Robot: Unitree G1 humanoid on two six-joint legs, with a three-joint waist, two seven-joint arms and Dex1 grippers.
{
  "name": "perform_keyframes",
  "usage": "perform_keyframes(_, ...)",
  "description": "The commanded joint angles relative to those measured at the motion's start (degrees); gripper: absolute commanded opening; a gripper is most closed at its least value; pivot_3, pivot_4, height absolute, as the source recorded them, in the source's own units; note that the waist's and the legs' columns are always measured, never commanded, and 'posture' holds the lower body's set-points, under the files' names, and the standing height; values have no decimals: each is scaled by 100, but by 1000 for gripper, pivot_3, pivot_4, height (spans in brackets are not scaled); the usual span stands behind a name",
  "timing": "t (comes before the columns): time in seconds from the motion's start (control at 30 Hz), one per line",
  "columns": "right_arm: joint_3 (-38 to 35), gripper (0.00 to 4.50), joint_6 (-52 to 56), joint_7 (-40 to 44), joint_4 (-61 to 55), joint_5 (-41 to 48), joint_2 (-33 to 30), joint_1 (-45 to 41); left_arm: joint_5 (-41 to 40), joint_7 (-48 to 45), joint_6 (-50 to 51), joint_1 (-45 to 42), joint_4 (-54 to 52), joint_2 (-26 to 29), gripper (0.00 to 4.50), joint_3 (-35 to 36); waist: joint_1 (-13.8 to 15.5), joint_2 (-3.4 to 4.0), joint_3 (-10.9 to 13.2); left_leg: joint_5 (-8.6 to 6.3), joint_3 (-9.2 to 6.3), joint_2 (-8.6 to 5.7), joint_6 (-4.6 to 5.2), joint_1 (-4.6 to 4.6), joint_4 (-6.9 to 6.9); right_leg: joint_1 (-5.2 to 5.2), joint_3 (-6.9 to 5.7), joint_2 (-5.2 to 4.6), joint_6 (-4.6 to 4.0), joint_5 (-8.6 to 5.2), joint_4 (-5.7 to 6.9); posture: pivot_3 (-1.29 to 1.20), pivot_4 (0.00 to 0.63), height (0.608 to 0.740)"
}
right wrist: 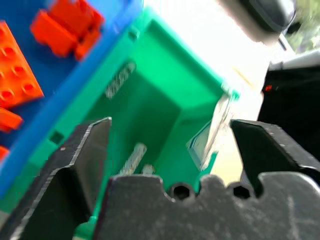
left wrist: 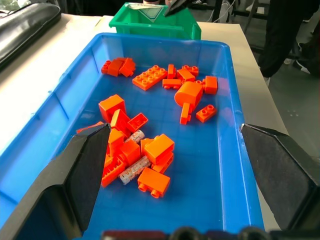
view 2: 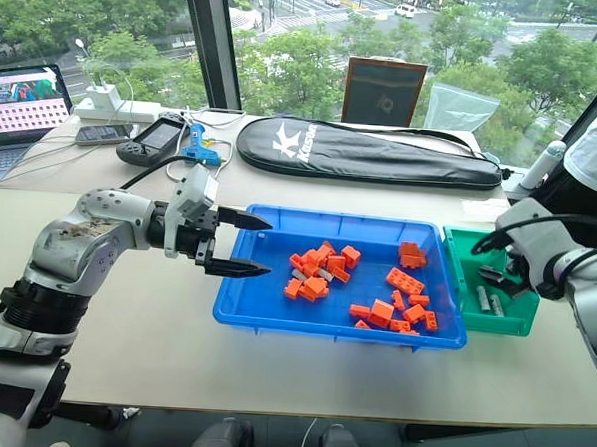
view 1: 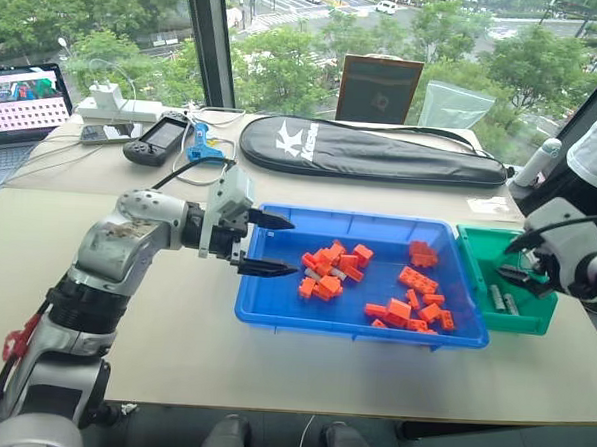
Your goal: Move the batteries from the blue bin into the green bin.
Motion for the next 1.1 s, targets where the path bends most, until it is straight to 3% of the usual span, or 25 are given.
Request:
perform_keyframes(0.03,392,4459,430,247,-796,712,701,-532,-52,15,45,2,-243,117,4500,128,-30,-1,0,0,-8,4,0,2,1,6,0,11,0,0,0,0,150,740)
perform_keyframes(0.27,1526,4459,772,-304,-670,649,2095,-850,-66,15,100,110,-364,311,4500,161,58,-1,0,0,-14,1,-1,-14,5,1,2,13,-2,-1,-3,0,150,740)
perform_keyframes(0.47,2102,4459,855,-612,-390,523,2807,-900,-61,46,110,210,-438,462,4500,187,98,-1,0,0,-13,1,-1,-16,6,-1,2,14,-2,-1,1,0,150,740)
perform_keyframes(1.0,2698,4459,452,-836,645,-135,3226,-851,-112,170,106,325,-513,518,4500,289,91,0,0,0,-13,2,-1,-14,7,-2,2,16,-3,-1,7,0,150,740)
perform_keyframes(1.1,2702,3663,440,-861,738,-197,3308,-811,-110,179,100,336,-513,515,4500,307,90,0,0,0,-12,2,-1,-13,8,0,2,16,-3,-1,6,0,150,740)
